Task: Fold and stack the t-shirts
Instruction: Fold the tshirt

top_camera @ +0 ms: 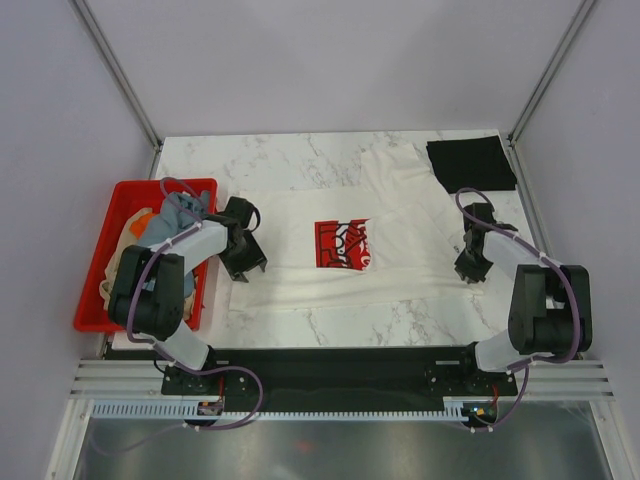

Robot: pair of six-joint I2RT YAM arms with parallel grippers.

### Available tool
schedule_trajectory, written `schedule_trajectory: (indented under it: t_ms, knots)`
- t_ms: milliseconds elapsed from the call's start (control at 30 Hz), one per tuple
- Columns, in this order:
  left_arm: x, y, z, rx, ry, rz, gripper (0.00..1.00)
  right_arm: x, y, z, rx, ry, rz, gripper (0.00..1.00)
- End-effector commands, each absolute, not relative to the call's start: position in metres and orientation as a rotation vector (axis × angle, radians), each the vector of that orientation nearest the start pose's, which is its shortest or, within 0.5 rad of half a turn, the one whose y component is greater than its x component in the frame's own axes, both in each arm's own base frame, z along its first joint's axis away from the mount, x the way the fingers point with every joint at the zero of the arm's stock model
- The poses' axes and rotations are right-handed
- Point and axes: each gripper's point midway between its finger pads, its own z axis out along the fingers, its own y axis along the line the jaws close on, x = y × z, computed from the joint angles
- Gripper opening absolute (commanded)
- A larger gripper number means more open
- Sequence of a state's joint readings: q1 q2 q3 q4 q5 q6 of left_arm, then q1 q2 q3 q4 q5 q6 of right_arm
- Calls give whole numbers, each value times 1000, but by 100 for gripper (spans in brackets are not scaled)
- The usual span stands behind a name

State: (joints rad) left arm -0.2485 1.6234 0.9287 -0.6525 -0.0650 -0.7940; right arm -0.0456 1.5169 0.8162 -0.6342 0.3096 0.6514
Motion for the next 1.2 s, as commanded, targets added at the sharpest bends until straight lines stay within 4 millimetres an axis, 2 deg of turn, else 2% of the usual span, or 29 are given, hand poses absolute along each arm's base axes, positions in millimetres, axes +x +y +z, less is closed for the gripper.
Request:
schedule_trajectory:
  t_ms: [0, 100, 267, 400, 533, 600, 633, 667, 700, 733, 767, 800, 833, 867, 900, 933, 967, 1000, 1033, 1067, 1100, 1167]
  knots:
    - [263, -72, -3, -877, 2807, 67, 60, 232, -66, 1, 1070, 2595, -496, 26]
    - [260, -64, -4, -897, 2783, 123, 61, 230, -65, 0, 1092, 2587, -481, 25]
    - [257, -52, 6, -936, 2719, 183, 61, 219, -61, 4, 1149, 2546, -448, 26]
    - [259, -65, 17, -931, 2721, 74, 60, 221, -60, 16, 1132, 2517, -415, 26]
    - [264, -72, 35, -891, 2699, -12, 60, 249, -58, 51, 1060, 2455, -336, 29]
    - [266, -72, 40, -874, 2690, -22, 60, 274, -52, 79, 1024, 2383, -282, 30]
    - [265, -72, 40, -876, 2691, -25, 60, 284, -42, 89, 985, 2366, -251, 31]
    - [265, -73, 41, -872, 2694, -32, 60, 301, -29, 107, 931, 2332, -202, 32]
    - [264, -74, 40, -870, 2700, -37, 60, 311, -17, 115, 892, 2319, -180, 33]
    - [262, -76, 39, -870, 2711, -48, 60, 320, 3, 116, 835, 2321, -181, 33]
    - [262, -76, 38, -871, 2715, -50, 60, 334, 15, 130, 806, 2294, -154, 33]
    - [261, -76, 37, -865, 2721, -49, 60, 339, 36, 131, 751, 2312, -126, 33]
    - [259, -76, 35, -860, 2728, -41, 60, 347, 48, 123, 752, 2333, -122, 32]
    - [259, -75, 35, -854, 2730, -35, 60, 359, 59, 131, 733, 2319, -101, 32]
    - [257, -73, 32, -852, 2737, -19, 61, 364, 80, 120, 679, 2351, -101, 32]
    - [256, -73, 31, -855, 2739, -14, 61, 376, 91, 126, 659, 2326, -98, 31]
    - [254, -72, 29, -854, 2746, -6, 61, 381, 100, 123, 629, 2332, -106, 31]
    - [252, -72, 26, -856, 2755, 2, 61, 383, 121, 110, 565, 2365, -118, 30]
    - [250, -71, 24, -859, 2759, 12, 61, 391, 133, 115, 525, 2361, -106, 29]
    - [248, -70, 22, -858, 2762, 19, 61, 393, 143, 111, 497, 2370, -108, 29]
    - [246, -67, 20, -861, 2766, 40, 61, 390, 156, 99, 453, 2401, -126, 28]
    - [244, -61, 16, -856, 2762, 91, 61, 394, 173, 96, 418, 2413, -100, 28]
